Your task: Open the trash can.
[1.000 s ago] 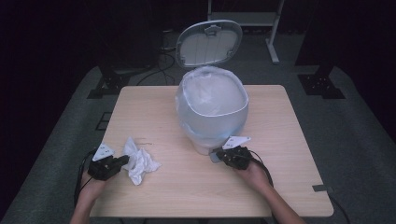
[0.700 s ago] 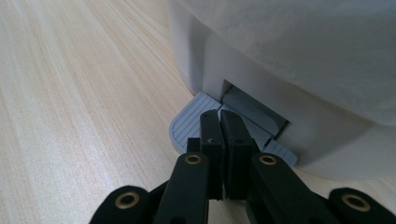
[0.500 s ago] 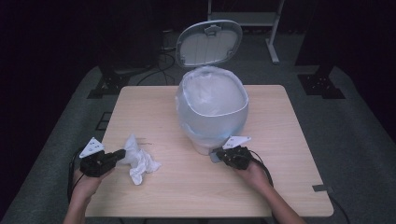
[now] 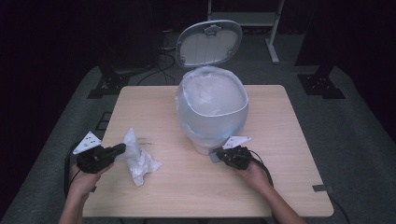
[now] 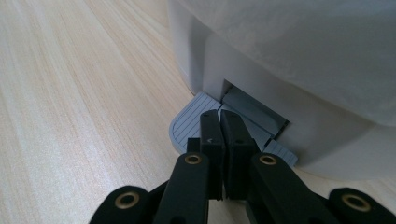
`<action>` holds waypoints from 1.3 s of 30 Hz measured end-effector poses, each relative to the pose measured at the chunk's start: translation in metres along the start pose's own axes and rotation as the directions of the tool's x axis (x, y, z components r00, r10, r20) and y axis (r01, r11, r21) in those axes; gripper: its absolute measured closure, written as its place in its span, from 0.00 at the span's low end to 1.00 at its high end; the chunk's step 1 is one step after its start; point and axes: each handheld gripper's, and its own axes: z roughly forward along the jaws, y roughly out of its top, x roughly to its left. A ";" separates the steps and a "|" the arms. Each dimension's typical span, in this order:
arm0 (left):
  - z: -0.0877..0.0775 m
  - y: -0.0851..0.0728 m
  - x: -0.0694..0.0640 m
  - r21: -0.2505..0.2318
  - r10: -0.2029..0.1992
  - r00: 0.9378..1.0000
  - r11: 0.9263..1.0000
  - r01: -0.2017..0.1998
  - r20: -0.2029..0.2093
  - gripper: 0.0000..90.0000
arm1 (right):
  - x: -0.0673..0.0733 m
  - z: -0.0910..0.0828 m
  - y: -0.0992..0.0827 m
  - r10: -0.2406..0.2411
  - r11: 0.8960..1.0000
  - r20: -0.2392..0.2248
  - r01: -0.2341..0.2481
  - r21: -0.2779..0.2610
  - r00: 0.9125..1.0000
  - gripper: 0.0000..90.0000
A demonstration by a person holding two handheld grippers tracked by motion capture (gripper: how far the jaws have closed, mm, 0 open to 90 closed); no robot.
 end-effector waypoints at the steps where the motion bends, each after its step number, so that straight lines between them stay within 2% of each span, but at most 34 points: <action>1: -0.001 0.002 -0.001 -0.004 0.002 1.000 1.000 -0.002 0.001 0.96 | 0.000 0.000 0.000 0.000 1.000 0.000 0.000 0.000 1.000 0.98; 17: -0.018 0.035 -0.018 -0.067 0.062 0.997 0.996 -0.060 0.037 0.96 | 0.000 0.000 0.000 0.000 1.000 -0.001 0.000 0.001 1.000 0.98; 26: -0.023 0.049 -0.027 -0.093 0.083 0.994 0.993 -0.077 0.064 0.96 | 0.000 0.000 0.000 0.000 1.000 -0.002 0.000 0.001 1.000 0.98; 33: -0.024 0.055 -0.034 -0.089 0.110 0.991 0.991 -0.103 0.074 0.96 | 0.000 0.000 0.000 0.002 1.000 -0.001 -0.002 0.002 1.000 0.98; 39: -0.010 0.044 -0.039 -0.043 0.110 0.989 0.993 -0.106 0.099 0.96 | 0.000 0.000 0.000 0.002 1.000 -0.002 -0.002 0.002 1.000 0.98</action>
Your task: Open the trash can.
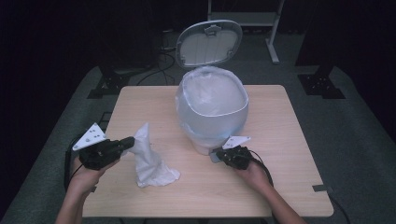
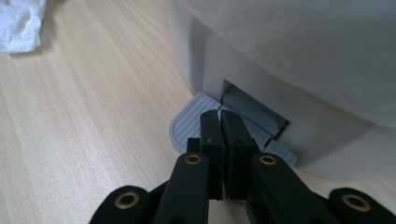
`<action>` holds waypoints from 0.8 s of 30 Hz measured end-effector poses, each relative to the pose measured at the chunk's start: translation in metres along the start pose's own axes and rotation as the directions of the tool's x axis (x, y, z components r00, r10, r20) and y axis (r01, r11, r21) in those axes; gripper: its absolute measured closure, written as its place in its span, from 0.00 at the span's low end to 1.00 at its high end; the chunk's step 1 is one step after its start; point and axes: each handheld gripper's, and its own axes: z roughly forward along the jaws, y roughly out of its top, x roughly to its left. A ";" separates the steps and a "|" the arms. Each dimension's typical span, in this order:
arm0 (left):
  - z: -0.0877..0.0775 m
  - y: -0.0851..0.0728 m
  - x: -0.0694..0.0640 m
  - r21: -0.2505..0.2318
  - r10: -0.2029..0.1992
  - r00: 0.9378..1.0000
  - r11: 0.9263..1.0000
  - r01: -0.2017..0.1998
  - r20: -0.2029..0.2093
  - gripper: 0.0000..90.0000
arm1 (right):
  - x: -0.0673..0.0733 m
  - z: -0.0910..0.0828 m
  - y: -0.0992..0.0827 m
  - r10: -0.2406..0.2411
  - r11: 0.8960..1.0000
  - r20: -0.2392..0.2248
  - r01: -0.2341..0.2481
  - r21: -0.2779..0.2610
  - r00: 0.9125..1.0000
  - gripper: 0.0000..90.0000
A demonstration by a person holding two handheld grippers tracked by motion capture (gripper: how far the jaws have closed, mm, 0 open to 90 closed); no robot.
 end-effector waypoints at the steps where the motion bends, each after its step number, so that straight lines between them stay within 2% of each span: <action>1: 0.003 -0.002 -0.001 0.009 -0.001 1.000 1.000 0.001 0.003 0.96 | 0.000 0.000 0.000 0.000 1.000 0.000 0.000 0.000 1.000 0.98; 6: 0.028 -0.023 -0.010 0.095 0.001 0.999 0.995 -0.004 0.033 0.96 | 0.000 0.000 0.000 0.001 1.000 0.000 -0.001 0.000 1.000 0.97; 9: 0.047 -0.038 -0.016 0.157 -0.002 0.999 0.988 -0.007 0.054 0.96 | 0.000 0.000 0.000 0.002 1.000 -0.001 -0.002 0.000 1.000 0.98; 13: 0.065 -0.053 -0.022 0.202 -0.016 0.996 0.979 -0.002 0.086 0.96 | 0.000 0.000 0.000 0.003 1.000 -0.002 -0.003 -0.001 1.000 0.97; 19: 0.084 -0.062 -0.034 0.260 -0.013 0.990 0.965 -0.025 0.142 0.95 | -0.001 0.000 0.000 0.004 1.000 -0.003 -0.004 0.000 1.000 0.97; 24: 0.094 -0.068 -0.041 0.298 -0.019 0.982 0.954 -0.038 0.186 0.87 | -0.001 0.000 0.000 0.004 1.000 -0.004 -0.004 0.001 1.000 0.97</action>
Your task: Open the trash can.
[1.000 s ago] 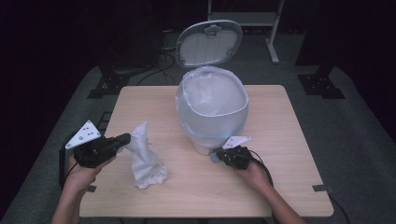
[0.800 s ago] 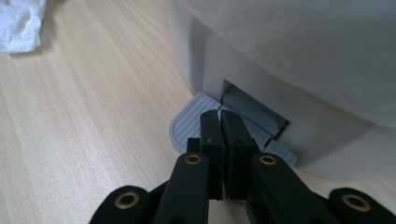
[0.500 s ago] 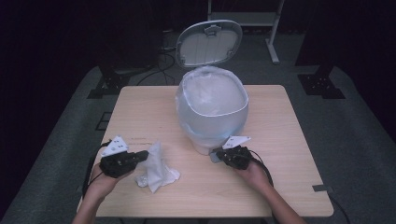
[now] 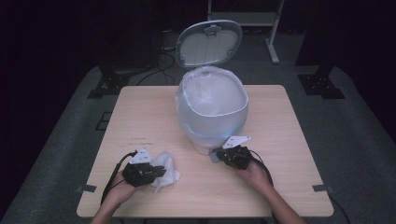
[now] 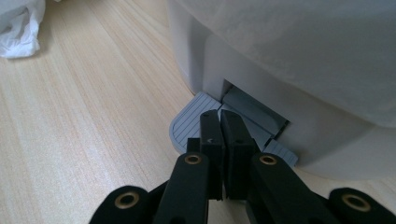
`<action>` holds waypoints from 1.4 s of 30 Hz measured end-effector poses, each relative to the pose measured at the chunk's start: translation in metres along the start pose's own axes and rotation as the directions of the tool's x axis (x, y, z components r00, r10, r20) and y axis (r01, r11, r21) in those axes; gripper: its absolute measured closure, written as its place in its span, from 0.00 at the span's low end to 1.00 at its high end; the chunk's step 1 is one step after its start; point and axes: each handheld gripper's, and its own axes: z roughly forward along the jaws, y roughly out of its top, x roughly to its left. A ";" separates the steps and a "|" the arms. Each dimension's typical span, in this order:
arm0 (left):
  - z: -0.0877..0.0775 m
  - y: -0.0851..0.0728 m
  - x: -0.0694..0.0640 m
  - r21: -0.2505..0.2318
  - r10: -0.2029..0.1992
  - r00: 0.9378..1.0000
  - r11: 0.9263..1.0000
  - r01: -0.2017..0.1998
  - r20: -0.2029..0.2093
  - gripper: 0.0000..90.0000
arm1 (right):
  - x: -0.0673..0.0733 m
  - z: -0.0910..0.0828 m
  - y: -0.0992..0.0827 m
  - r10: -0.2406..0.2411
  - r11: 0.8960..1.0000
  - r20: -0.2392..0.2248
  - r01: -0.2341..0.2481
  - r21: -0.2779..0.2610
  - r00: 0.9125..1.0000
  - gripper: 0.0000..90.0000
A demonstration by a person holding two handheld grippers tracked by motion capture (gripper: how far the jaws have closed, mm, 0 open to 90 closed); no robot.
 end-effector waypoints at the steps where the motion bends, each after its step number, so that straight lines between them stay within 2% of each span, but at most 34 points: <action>1: 0.001 0.000 0.000 0.008 -0.002 1.000 1.000 0.002 0.011 0.86 | 0.000 0.000 0.000 -0.001 1.000 0.000 0.001 0.000 1.000 0.97; 3: 0.003 0.000 0.001 0.015 -0.021 0.999 1.000 0.021 0.040 0.77 | 0.000 0.000 0.000 -0.001 1.000 0.000 0.001 0.000 1.000 0.97; 6: 0.006 0.001 0.001 0.026 -0.014 0.998 1.000 0.012 0.062 0.69 | 0.000 0.000 0.000 -0.001 1.000 0.000 0.001 0.001 1.000 0.97; 15: 0.014 -0.001 -0.008 0.078 0.036 0.991 0.996 -0.046 0.128 0.48 | 0.000 0.000 0.000 0.000 1.000 -0.001 0.000 0.001 1.000 0.97; 18: 0.016 -0.002 -0.010 0.116 0.078 0.990 0.989 -0.091 0.113 0.45 | 0.000 0.000 0.000 0.000 1.000 0.001 0.000 0.000 1.000 0.97; 21: 0.018 -0.003 -0.012 0.140 0.105 0.990 0.983 -0.118 0.095 0.49 | 0.000 0.000 0.000 -0.002 1.000 0.002 0.002 -0.002 1.000 0.97; 26: 0.018 -0.002 -0.012 0.144 0.139 0.990 0.979 -0.143 0.036 0.79 | 0.000 0.000 0.000 0.001 1.000 0.001 -0.001 -0.001 1.000 0.97; 30: 0.017 -0.001 -0.012 0.156 0.176 0.984 0.972 -0.173 -0.007 0.95 | 0.000 0.000 0.000 0.004 1.000 0.000 -0.004 -0.002 1.000 0.97; 34: 0.012 0.001 -0.010 0.120 0.162 0.986 0.980 -0.157 -0.030 0.97 | 0.000 0.000 0.000 0.003 1.000 -0.001 -0.003 -0.003 1.000 0.97; 35: 0.008 0.003 -0.009 0.101 0.149 0.988 0.984 -0.145 -0.038 0.98 | 0.000 0.000 0.000 0.004 1.000 -0.001 -0.004 -0.003 1.000 0.97; 39: -0.006 0.010 -0.004 0.051 0.115 0.992 0.992 -0.113 -0.044 0.98 | -0.001 0.000 0.000 0.004 1.000 -0.002 -0.004 -0.003 1.000 0.97; 42: -0.019 0.015 0.001 0.006 0.090 0.995 0.996 -0.090 -0.050 0.97 | -0.001 0.000 -0.001 0.007 1.000 -0.002 -0.007 -0.002 1.000 0.97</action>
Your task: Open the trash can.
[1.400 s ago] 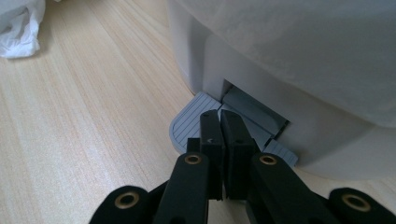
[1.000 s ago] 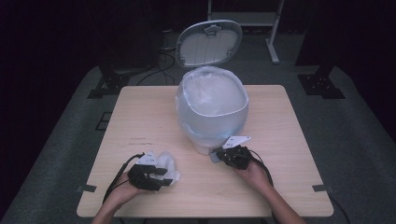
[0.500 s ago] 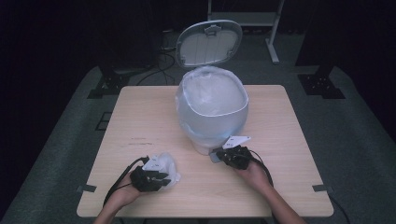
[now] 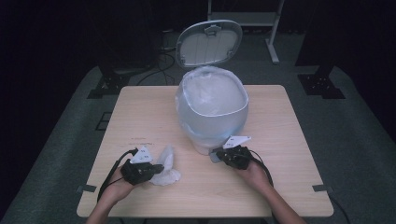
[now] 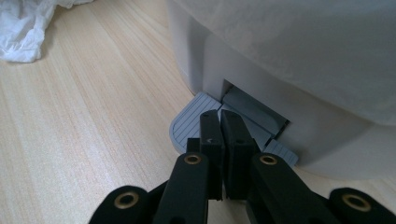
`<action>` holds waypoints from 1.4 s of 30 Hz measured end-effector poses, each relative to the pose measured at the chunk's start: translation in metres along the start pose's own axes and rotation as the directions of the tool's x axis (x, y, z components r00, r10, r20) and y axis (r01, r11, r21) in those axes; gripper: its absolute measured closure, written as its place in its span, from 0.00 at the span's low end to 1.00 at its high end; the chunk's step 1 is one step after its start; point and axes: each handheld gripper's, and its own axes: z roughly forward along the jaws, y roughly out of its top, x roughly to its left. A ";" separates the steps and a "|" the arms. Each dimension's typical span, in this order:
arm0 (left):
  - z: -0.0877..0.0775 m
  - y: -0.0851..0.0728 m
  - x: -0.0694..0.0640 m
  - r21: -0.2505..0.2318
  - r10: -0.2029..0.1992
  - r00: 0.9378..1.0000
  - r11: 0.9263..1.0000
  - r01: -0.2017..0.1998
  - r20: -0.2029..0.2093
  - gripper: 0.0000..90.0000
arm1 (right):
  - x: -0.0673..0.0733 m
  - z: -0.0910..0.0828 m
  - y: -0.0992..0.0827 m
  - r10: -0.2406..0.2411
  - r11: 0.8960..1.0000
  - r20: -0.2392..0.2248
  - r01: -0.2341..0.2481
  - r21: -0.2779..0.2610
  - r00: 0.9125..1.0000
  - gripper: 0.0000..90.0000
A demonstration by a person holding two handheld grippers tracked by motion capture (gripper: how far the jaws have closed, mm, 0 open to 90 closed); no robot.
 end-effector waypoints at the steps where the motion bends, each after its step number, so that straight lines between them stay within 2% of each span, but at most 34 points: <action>1: -0.004 0.001 0.002 -0.013 -0.008 1.000 1.000 0.008 0.002 0.97 | 0.000 0.000 0.000 0.000 1.000 -0.001 0.000 0.000 1.000 0.97; 8: -0.031 0.008 0.013 -0.089 -0.065 0.998 0.994 0.066 0.012 0.97 | 0.000 0.000 0.000 0.001 1.000 -0.001 -0.001 0.000 1.000 0.97; 11: -0.043 0.010 0.017 -0.125 -0.087 0.996 0.988 0.088 0.013 0.97 | 0.000 0.000 0.000 0.000 1.000 0.000 0.000 0.000 1.000 0.97; 17: -0.057 0.012 0.022 -0.157 -0.111 0.993 0.981 0.114 0.025 0.97 | 0.000 0.000 0.000 0.001 1.000 0.000 -0.001 0.000 1.000 0.97; 20: -0.063 0.013 0.024 -0.166 -0.114 0.993 0.979 0.117 0.027 0.97 | 0.000 0.000 0.000 0.001 1.000 -0.001 -0.001 0.000 1.000 0.97; 23: -0.069 0.016 0.026 -0.186 -0.124 0.992 0.974 0.127 0.027 0.95 | 0.000 0.000 0.000 0.001 1.000 -0.001 -0.001 0.000 1.000 0.97; 28: -0.079 0.021 0.027 -0.200 -0.121 0.992 0.972 0.123 0.024 0.96 | 0.000 0.000 0.000 0.001 1.000 -0.002 -0.001 0.001 1.000 0.97; 33: -0.087 0.027 0.030 -0.223 -0.138 0.989 0.964 0.145 0.046 0.96 | 0.000 0.000 0.000 0.000 1.000 -0.003 0.000 0.002 1.000 0.97; 40: -0.096 0.038 0.033 -0.211 -0.131 0.990 0.967 0.140 0.055 0.97 | -0.001 0.000 0.000 0.001 1.000 -0.004 -0.001 0.002 1.000 0.97; 42: -0.099 0.042 0.033 -0.217 -0.129 0.990 0.966 0.138 0.057 0.97 | 0.000 0.000 0.000 0.000 1.000 -0.003 0.000 0.002 1.000 0.97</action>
